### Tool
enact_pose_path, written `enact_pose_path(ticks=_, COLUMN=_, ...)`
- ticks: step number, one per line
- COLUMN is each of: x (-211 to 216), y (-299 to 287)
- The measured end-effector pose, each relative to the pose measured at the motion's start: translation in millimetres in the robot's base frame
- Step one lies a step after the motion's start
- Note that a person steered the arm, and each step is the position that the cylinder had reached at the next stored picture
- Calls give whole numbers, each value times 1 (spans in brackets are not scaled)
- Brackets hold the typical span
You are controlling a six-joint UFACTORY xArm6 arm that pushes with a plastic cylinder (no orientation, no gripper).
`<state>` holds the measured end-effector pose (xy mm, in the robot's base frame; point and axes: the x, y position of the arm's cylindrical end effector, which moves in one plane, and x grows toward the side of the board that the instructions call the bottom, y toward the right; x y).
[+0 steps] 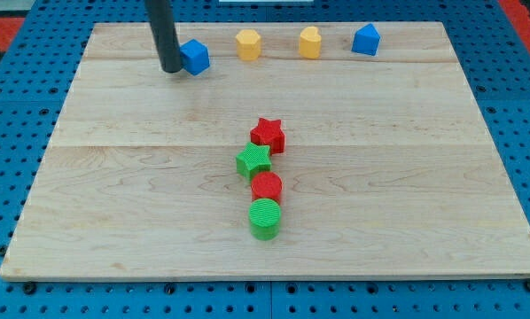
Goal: Move the blue cube parallel to the yellow hexagon
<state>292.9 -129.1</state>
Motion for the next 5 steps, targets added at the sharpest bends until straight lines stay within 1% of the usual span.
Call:
enact_pose_path(ticks=1, x=37, y=-13)
enact_pose_path(ticks=2, x=47, y=57)
enact_pose_path(ticks=4, x=-1, y=25)
enact_pose_path(ticks=5, x=-4, y=15)
